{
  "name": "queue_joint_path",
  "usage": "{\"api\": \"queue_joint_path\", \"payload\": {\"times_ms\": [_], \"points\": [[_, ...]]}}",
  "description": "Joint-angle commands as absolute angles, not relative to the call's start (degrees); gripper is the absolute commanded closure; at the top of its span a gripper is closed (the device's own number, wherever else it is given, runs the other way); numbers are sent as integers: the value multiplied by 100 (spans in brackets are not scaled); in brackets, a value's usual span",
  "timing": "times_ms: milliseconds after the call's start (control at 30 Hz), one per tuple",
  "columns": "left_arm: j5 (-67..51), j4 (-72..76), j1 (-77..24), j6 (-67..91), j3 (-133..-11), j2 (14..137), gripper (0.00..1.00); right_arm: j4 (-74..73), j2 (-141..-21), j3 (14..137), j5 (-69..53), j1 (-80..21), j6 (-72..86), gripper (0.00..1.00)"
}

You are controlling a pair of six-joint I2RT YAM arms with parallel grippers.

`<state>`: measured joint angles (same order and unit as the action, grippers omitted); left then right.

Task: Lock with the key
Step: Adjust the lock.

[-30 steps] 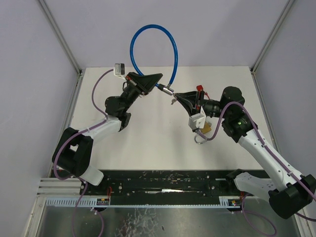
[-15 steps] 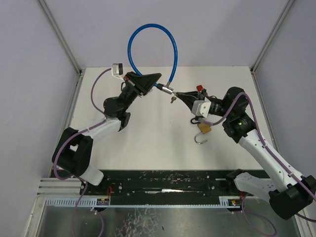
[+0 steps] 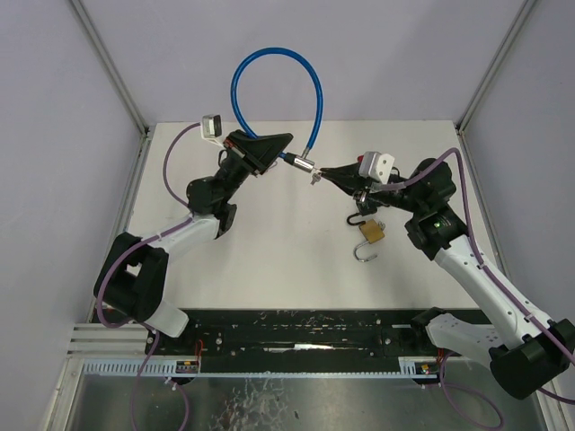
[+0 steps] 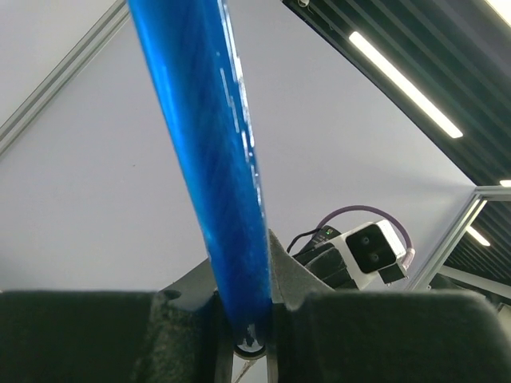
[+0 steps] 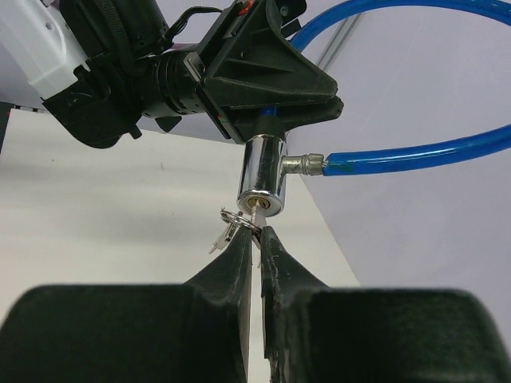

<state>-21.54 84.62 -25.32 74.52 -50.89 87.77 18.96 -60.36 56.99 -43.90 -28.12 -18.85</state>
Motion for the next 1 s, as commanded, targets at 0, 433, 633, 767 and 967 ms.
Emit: {"api": "queue_joint_path", "payload": {"times_ms": [0, 433, 633, 767, 967], "points": [[-2393, 9150, -2559, 7195, -5207, 8556, 100, 2323, -5870, 5767, -4338, -2857, -1677, 84], [-2432, 9167, -2482, 7104, -5136, 8475, 100, 1046, -5267, 5501, -4190, -2863, -3890, 43], [-2670, 9169, -2450, 6961, -5131, 8435, 100, 1005, -5174, 5586, -4052, -2712, -3256, 42], [-2938, 9167, -2456, 6905, -5144, 8474, 100, 1297, -5347, 5916, -4234, -2592, -1638, 42], [-3215, 9168, -2452, 6940, -5164, 8522, 100, 1708, -5701, 6364, -4537, -2523, 524, 38]]}}
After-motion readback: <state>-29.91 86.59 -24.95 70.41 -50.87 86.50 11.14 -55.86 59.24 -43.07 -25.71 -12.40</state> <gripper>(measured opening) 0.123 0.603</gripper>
